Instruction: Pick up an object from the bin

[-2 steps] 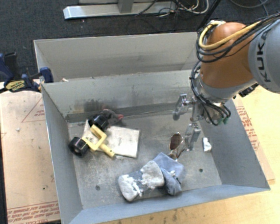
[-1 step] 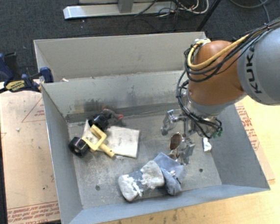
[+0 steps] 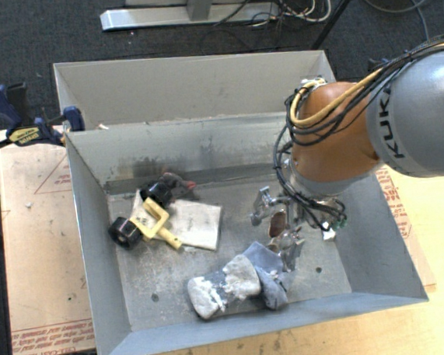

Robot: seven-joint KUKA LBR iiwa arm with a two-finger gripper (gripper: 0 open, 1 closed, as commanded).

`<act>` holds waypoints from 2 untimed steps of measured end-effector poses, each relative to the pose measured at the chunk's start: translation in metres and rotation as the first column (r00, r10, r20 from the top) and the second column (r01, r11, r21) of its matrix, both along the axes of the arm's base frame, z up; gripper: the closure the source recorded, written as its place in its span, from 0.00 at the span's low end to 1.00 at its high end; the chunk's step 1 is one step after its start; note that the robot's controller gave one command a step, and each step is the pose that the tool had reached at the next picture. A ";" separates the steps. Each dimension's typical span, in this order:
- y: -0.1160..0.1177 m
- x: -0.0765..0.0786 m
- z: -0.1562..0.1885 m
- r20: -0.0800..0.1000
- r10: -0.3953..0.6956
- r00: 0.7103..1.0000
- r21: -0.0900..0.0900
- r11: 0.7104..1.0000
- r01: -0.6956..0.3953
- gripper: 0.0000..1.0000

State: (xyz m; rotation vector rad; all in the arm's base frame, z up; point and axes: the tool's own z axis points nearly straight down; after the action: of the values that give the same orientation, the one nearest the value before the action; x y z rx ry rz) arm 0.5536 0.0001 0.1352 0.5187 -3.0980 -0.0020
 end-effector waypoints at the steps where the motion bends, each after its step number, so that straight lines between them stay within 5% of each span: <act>1: 0.015 -0.009 -0.050 0.006 -0.002 1.000 0.000 1.000 0.002 0.00; 2: 0.015 0.001 -0.061 -0.003 0.071 0.997 0.000 0.997 -0.071 1.00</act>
Offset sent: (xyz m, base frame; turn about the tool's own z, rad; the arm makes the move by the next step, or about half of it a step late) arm -0.0005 0.0140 -0.0652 -0.0732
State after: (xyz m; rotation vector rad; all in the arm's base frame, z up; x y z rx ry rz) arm 0.5543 0.0156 0.0745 0.6278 -3.0748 -0.0033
